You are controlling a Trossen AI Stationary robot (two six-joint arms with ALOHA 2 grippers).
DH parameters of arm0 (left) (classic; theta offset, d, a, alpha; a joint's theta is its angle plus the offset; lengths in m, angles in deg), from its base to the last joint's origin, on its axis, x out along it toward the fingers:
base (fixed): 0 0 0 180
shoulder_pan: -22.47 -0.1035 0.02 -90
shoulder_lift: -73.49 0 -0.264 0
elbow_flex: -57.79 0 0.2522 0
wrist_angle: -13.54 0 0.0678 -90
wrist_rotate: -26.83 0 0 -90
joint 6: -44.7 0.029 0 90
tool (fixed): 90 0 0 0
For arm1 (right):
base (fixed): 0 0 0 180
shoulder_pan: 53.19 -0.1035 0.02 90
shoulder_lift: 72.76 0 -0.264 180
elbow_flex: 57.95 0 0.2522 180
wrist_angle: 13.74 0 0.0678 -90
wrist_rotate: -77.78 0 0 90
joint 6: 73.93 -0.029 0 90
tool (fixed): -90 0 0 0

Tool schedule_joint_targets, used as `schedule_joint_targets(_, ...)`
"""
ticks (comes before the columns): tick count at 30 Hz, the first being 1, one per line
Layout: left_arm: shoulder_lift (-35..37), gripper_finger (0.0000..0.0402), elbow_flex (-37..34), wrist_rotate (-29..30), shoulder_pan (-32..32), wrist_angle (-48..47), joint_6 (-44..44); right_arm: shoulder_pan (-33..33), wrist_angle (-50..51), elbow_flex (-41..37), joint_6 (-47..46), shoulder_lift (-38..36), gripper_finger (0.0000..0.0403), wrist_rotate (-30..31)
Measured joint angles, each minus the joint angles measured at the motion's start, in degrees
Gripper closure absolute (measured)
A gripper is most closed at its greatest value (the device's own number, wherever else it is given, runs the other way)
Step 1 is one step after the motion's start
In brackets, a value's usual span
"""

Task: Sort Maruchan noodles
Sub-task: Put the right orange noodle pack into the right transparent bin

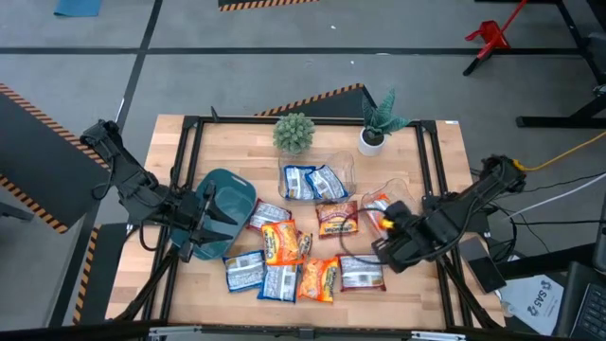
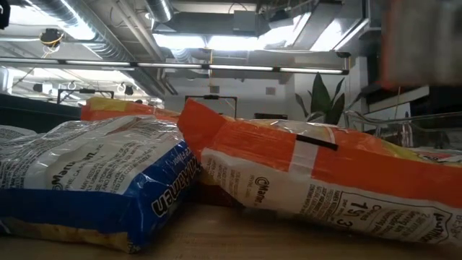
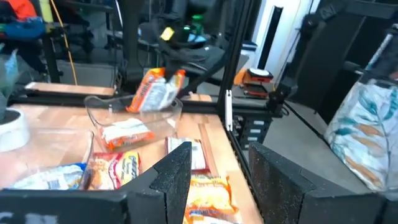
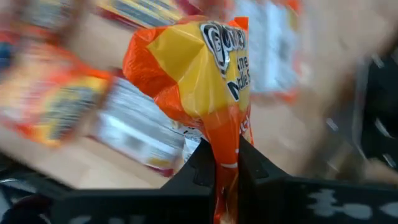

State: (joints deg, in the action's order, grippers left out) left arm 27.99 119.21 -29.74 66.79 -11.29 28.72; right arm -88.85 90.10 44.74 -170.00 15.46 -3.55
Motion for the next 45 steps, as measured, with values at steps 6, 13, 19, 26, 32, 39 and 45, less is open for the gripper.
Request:
schedule_joint_targets(6,0.00,0.0247,0.00,-0.11,-0.02,-2.70,-2.13,0.01,-0.08,-11.89,-3.39,-4.57,0.0400,-9.27)
schedule_joint_targets(13,0.00,0.0247,0.00,0.09,-0.04,-3.27,-2.99,0.00,-0.14,-19.18,-4.66,-4.28,0.0392,-13.69)
schedule_joint_targets(19,0.00,0.0247,0.00,1.00,-0.04,-3.33,-2.99,0.04,-0.89,-21.98,-4.62,-3.73,0.0391,-12.25)
schedule_joint_targets(26,0.00,0.0247,0.00,1.01,-0.04,-3.51,-2.96,0.04,-1.01,-22.09,-4.22,-3.73,0.0359,-9.29)
schedule_joint_targets(32,0.01,0.0247,0.00,1.03,-0.04,-3.51,-2.92,0.07,-2.17,-22.11,0.37,-3.73,0.0350,-4.98)
schedule_joint_targets(39,0.01,0.0247,0.00,1.67,-0.04,-3.51,-2.92,0.00,-0.20,-22.64,2.01,-3.70,0.0386,-6.11)
schedule_joint_targets(45,0.00,0.0247,0.00,1.97,-0.04,-3.49,-2.92,0.02,-1.09,-26.02,3.34,-3.67,0.0386,-7.41)
